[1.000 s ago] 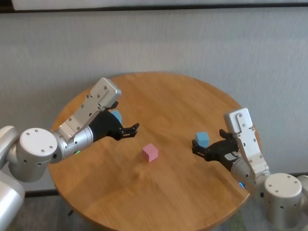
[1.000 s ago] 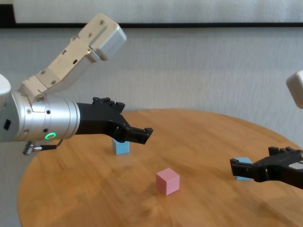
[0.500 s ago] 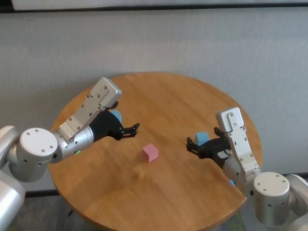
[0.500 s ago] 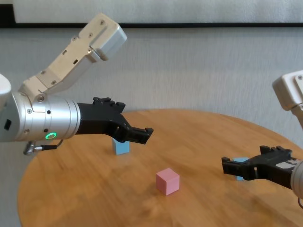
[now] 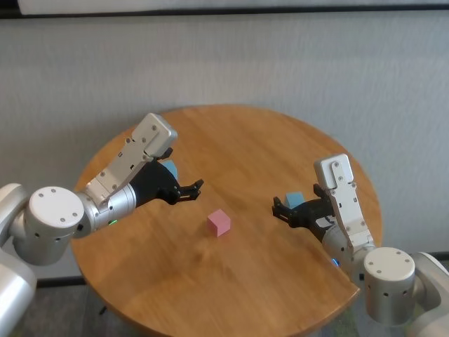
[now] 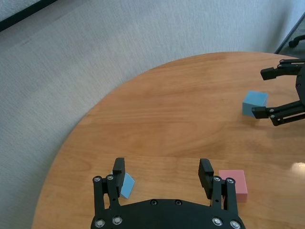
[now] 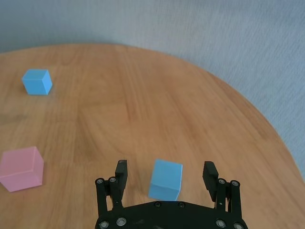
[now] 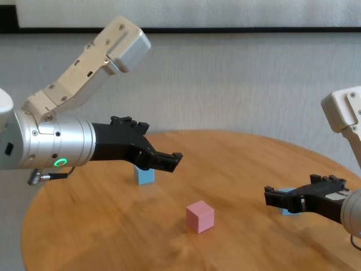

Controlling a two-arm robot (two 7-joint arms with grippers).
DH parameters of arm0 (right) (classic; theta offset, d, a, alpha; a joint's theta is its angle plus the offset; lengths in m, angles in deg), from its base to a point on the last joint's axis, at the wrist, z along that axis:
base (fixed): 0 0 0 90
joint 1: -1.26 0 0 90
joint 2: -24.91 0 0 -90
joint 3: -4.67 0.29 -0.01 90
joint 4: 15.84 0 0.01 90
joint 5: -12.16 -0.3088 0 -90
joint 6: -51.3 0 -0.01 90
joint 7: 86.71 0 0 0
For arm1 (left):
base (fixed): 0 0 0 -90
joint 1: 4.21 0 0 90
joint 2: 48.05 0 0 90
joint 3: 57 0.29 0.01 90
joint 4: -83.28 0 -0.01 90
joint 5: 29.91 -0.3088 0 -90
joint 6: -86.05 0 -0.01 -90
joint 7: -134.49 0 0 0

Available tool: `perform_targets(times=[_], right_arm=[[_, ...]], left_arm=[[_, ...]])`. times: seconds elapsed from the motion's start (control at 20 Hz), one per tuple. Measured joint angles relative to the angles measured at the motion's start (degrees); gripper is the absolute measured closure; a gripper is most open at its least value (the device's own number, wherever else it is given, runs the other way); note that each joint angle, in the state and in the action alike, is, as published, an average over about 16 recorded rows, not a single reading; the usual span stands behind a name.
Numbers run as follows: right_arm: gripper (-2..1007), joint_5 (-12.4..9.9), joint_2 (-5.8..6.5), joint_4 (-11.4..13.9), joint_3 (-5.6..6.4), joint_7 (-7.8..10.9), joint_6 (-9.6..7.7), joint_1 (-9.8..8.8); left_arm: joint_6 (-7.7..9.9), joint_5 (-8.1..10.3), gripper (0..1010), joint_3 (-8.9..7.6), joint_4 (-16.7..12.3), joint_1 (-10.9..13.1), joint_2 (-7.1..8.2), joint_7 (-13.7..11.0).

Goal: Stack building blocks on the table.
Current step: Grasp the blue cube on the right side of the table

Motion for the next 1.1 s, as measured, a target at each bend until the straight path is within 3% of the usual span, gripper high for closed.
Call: perform_targets(times=[1.1], right_arm=[[5,3.1,-3.32,-4.3,1.74,-0.94,0.44,1.20]], left_arm=[[0.00,0.00,10,0.00,0.0,0.0,0.00,0.0]])
